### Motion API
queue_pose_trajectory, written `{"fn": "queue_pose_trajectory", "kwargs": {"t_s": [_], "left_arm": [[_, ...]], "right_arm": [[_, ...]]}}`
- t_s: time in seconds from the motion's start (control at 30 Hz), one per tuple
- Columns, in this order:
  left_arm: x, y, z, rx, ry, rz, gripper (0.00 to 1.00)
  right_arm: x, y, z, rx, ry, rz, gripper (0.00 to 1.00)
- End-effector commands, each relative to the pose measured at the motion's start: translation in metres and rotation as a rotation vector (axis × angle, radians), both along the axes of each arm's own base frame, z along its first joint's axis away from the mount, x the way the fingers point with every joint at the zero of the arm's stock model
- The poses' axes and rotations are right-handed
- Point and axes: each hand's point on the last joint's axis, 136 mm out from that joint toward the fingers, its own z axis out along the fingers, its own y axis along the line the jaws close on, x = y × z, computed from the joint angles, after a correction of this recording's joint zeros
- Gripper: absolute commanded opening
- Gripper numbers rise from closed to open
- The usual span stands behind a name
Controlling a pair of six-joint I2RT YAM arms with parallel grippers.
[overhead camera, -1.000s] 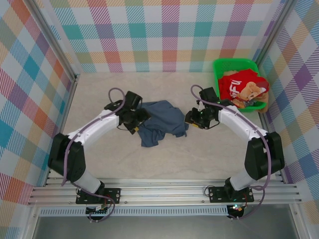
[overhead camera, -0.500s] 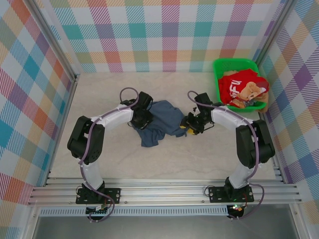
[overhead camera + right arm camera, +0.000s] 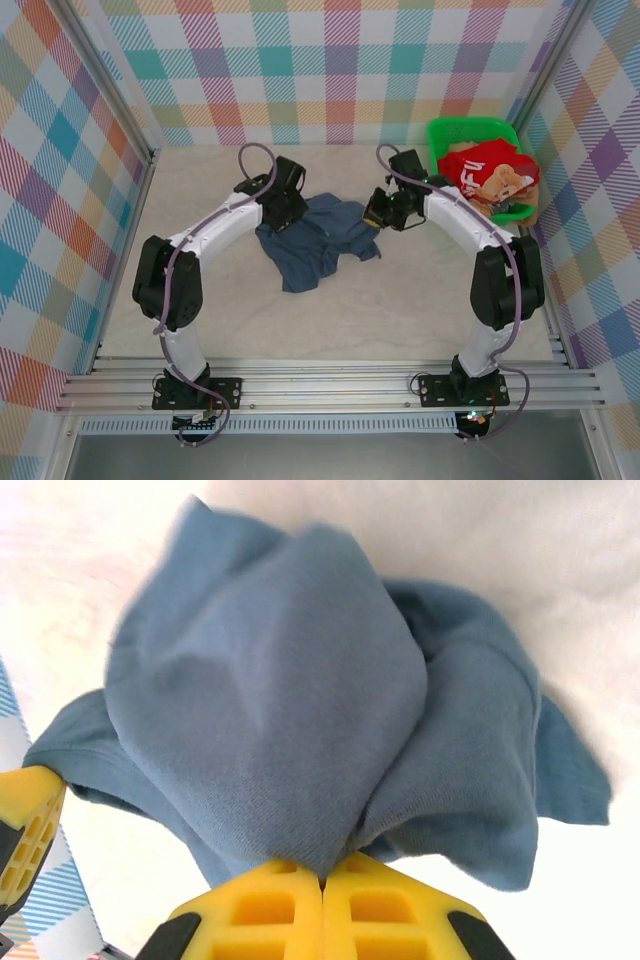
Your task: Fold and stack the t-shirts
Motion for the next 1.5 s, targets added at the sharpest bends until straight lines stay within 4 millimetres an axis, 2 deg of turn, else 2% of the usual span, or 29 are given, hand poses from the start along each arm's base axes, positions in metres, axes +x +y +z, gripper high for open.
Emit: {"fn": "queue_pose_trajectory", "kwargs": {"t_s": [0.0,0.17,0.3,0.43,0.53,0.67,0.87,1.0,1.07,1.13,1.2,1.23,1.27,1.33,1.4,1.47], "left_arm": [[0.008,0.020,0.067,0.032,-0.126,-0.019,0.00],[0.030,0.023,0.129,-0.002,-0.244,-0.052,0.00],[0.045,0.014,0.176,-0.044,-0.343,-0.120,0.00],[0.047,0.003,0.204,-0.095,-0.396,-0.171,0.00],[0.039,-0.008,0.218,-0.152,-0.426,-0.210,0.00],[0.011,-0.026,0.242,-0.211,-0.484,-0.306,0.00],[-0.061,-0.048,0.279,-0.293,-0.610,-0.467,0.00],[-0.110,-0.049,0.304,-0.377,-0.691,-0.534,0.00],[-0.126,-0.046,0.314,-0.406,-0.712,-0.548,0.00],[-0.136,-0.043,0.321,-0.433,-0.722,-0.547,0.00],[-0.134,-0.043,0.317,-0.438,-0.696,-0.533,0.00],[-0.130,-0.042,0.310,-0.419,-0.669,-0.512,0.00],[-0.119,-0.036,0.295,-0.371,-0.617,-0.454,0.00],[-0.091,-0.015,0.248,-0.266,-0.457,-0.270,0.00],[-0.065,0.022,0.179,-0.214,-0.196,-0.029,0.00],[-0.043,0.045,0.129,-0.215,-0.060,0.102,0.00]], "right_arm": [[0.011,-0.017,0.062,0.004,-0.124,-0.020,0.00],[0.035,-0.029,0.119,0.039,-0.213,-0.032,0.00],[0.048,-0.035,0.168,0.065,-0.326,-0.023,0.00],[0.052,-0.042,0.205,0.056,-0.425,-0.008,0.00],[0.045,-0.041,0.233,0.059,-0.529,0.028,0.00],[0.016,-0.044,0.277,0.058,-0.746,0.092,0.00],[-0.047,-0.066,0.334,0.015,-1.065,0.079,0.00],[-0.080,-0.077,0.362,0.000,-1.178,0.060,0.00],[-0.090,-0.079,0.375,0.002,-1.223,0.057,0.00],[-0.092,-0.080,0.385,0.011,-1.251,0.047,0.00],[-0.079,-0.075,0.388,0.023,-1.238,0.053,0.00],[-0.066,-0.072,0.383,0.028,-1.212,0.055,0.00],[-0.047,-0.065,0.374,0.040,-1.172,0.069,0.00],[-0.001,-0.046,0.343,0.081,-1.057,0.108,0.00],[0.058,-0.020,0.292,0.145,-0.880,0.146,0.08],[0.105,0.003,0.235,0.175,-0.686,0.169,0.21]]}}
